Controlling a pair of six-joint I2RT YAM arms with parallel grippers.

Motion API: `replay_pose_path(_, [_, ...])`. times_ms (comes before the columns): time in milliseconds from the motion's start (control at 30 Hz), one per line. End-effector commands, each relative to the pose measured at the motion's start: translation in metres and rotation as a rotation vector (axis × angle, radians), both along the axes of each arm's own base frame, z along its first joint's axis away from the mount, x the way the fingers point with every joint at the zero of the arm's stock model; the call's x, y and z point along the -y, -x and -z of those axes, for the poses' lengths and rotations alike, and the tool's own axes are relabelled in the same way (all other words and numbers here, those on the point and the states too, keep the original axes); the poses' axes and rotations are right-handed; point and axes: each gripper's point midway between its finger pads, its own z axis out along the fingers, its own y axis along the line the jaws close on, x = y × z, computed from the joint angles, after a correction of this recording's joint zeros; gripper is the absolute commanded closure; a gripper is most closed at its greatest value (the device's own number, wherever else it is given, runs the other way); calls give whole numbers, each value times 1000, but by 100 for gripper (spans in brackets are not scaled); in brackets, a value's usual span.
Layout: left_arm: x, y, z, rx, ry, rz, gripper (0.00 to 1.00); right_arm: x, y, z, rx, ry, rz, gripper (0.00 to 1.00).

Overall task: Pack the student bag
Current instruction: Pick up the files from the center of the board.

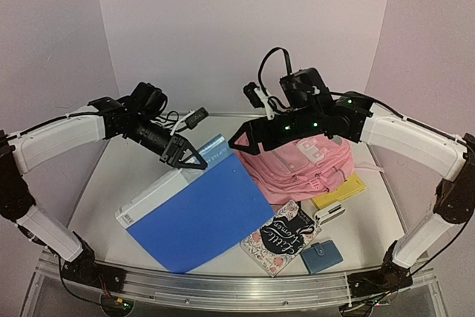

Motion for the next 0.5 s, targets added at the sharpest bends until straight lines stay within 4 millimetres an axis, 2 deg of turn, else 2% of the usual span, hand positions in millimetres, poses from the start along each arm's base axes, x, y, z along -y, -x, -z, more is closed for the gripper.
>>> replay_pose_path(0, [-23, -62, -61, 141, 140, -353, 100, 17, -23, -53, 59, -171, 221, 9])
replay_pose_path(133, [-50, -105, -93, 123, 266, -617, 100, 31, -32, -62, 30, -313, 374, 3])
replay_pose_path(200, [-58, -120, -106, 110, 333, -721, 100, 37, -29, -71, -1, -422, 411, 2])
replay_pose_path(367, [-82, -139, -144, 70, 585, -934, 100, 49, -22, -80, -78, -699, 462, 2])
replay_pose_path(467, [-99, -140, -163, 66, 740, -1011, 100, 44, -15, -71, -155, -802, 448, 2])
